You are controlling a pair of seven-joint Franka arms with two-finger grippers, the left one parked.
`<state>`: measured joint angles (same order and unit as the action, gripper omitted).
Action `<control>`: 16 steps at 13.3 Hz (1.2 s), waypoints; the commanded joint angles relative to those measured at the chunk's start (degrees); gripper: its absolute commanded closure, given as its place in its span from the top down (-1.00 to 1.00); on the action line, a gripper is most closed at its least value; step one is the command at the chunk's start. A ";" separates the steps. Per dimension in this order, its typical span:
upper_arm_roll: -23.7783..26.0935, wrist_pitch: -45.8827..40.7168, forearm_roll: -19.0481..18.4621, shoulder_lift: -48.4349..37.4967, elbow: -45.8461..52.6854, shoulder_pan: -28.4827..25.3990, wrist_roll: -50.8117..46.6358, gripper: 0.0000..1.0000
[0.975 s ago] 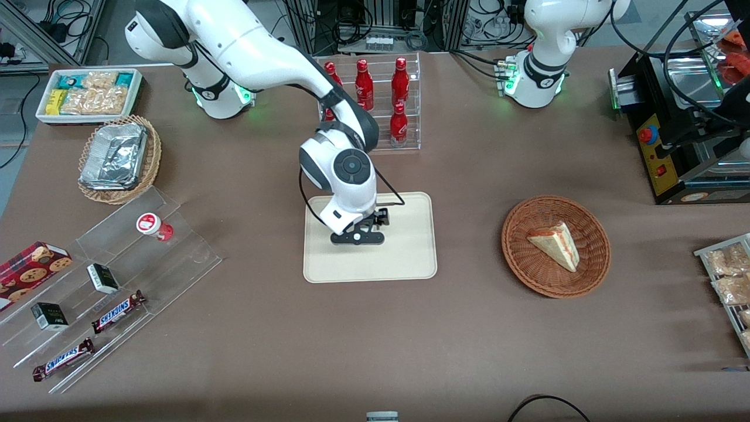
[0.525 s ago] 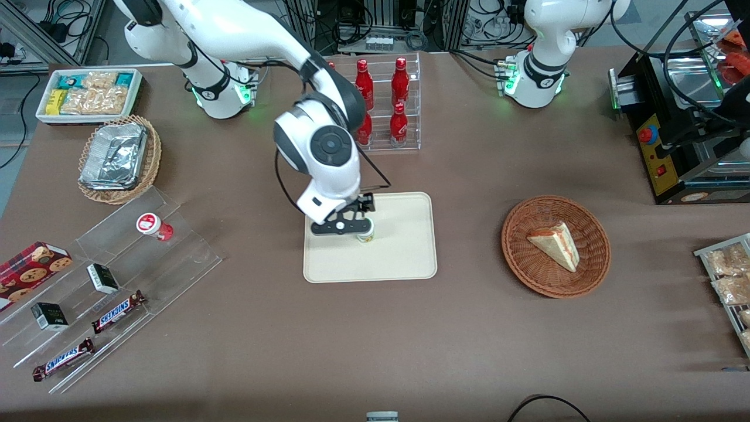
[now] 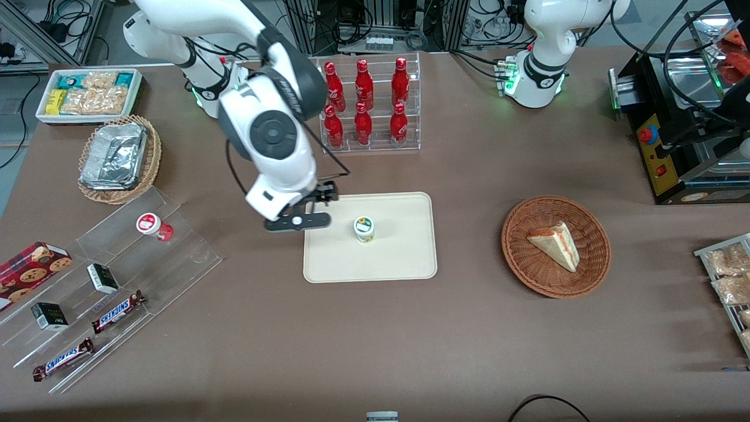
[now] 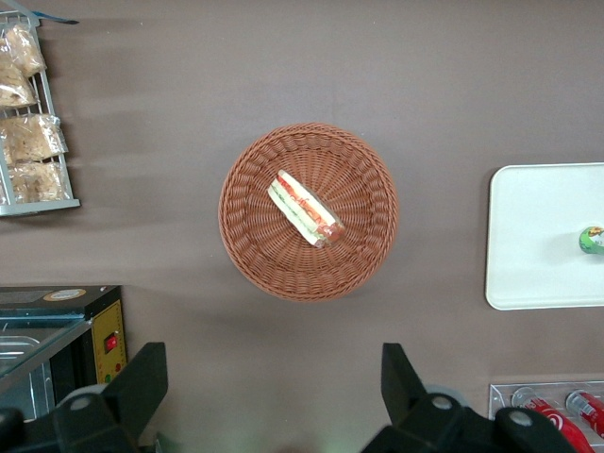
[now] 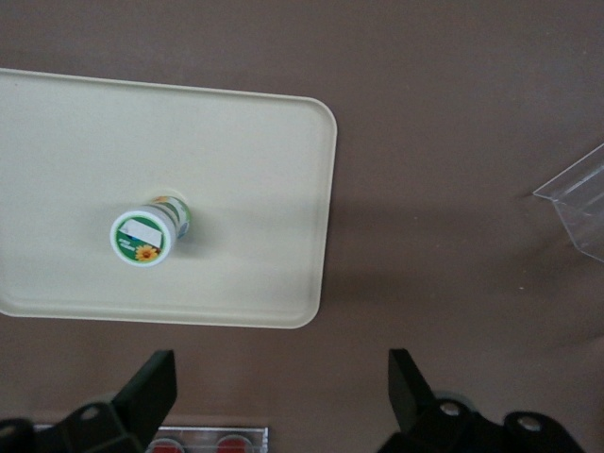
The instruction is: Place green gum on tray
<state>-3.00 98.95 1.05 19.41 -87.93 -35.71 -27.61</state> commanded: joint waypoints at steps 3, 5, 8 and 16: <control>0.46 -3.84 0.44 -3.85 -0.58 3.79 5.11 1.00; 0.89 -4.46 2.28 -5.51 -1.02 7.56 5.11 1.00; 3.17 -7.36 3.78 -8.15 -1.28 17.39 5.29 1.00; 3.80 -11.23 3.69 -13.86 -4.71 32.70 16.44 1.00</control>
<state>0.07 88.07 3.78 8.49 -89.70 -6.30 -14.35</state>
